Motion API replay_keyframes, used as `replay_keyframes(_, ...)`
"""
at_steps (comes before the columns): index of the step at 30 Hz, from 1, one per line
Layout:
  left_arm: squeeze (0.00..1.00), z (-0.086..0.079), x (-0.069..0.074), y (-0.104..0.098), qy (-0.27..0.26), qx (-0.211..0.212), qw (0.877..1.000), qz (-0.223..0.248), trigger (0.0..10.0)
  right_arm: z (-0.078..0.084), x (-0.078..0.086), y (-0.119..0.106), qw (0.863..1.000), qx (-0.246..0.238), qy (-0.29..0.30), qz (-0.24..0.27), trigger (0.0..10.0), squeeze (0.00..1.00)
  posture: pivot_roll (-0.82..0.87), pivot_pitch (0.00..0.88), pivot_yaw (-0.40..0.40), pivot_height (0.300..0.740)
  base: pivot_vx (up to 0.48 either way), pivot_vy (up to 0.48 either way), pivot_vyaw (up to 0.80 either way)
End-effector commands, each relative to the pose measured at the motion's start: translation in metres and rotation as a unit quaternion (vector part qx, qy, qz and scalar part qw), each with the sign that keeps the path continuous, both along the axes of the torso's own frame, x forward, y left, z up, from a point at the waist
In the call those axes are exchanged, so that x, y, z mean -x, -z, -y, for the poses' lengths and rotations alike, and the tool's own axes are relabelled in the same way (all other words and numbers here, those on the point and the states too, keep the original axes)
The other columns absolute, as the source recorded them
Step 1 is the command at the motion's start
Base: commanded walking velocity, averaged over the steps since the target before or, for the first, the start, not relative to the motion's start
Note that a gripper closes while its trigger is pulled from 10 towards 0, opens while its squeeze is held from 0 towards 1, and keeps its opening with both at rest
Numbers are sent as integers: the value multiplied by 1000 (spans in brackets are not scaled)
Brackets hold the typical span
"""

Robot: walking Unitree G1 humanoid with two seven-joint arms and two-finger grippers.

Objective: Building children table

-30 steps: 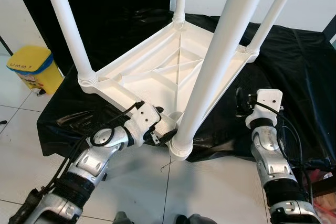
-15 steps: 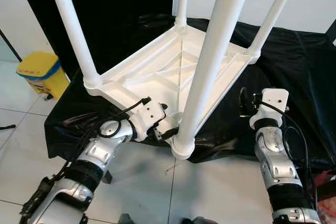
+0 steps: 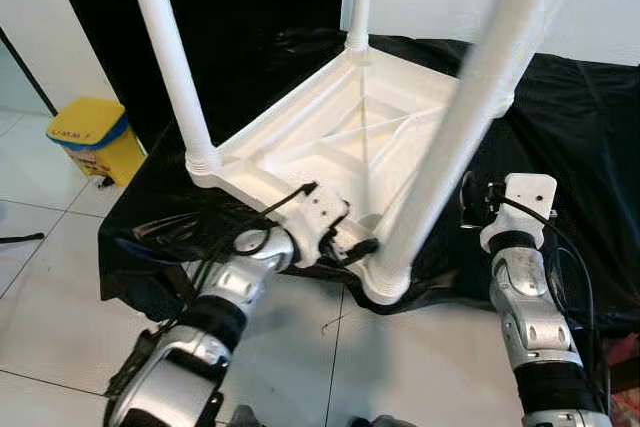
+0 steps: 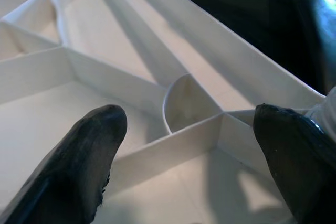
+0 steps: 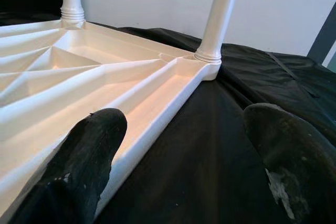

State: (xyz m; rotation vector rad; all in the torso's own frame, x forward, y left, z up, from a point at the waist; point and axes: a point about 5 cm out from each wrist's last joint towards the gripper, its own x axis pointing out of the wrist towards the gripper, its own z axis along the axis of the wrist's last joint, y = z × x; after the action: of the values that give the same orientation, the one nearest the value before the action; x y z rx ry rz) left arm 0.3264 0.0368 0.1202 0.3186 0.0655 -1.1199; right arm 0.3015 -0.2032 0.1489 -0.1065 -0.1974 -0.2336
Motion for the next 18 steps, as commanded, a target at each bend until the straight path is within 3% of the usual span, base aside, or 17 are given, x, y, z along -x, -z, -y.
replay_keyframes(1, 0, -2, -13, 2, -181, 11, 982, 43, 10000, 1, 3, 3, 1000, -8, 1, -9, 10000, 0, -32, 85, -36, 740, 0, 0, 0)
replay_keyframes(8, 0, -11, -16, -8, -152, 29, 986, 57, 10000, 3, 10, 7, 1000, -4, -7, -21, 10000, 0, -29, 85, -38, 740, 0, 0, 0)
replay_keyframes(13, 0, -40, -5, -9, -56, 22, 997, 54, 10000, 10, 16, 14, 999, 6, -5, -40, 10000, 0, -22, 88, -44, 740, 0, 0, 0)
replay_keyframes(18, 0, -56, 5, -7, -3, 17, 999, 32, 10000, 12, 16, 14, 999, 8, -6, -44, 10000, 0, -17, 87, -50, 740, 0, 0, 0)
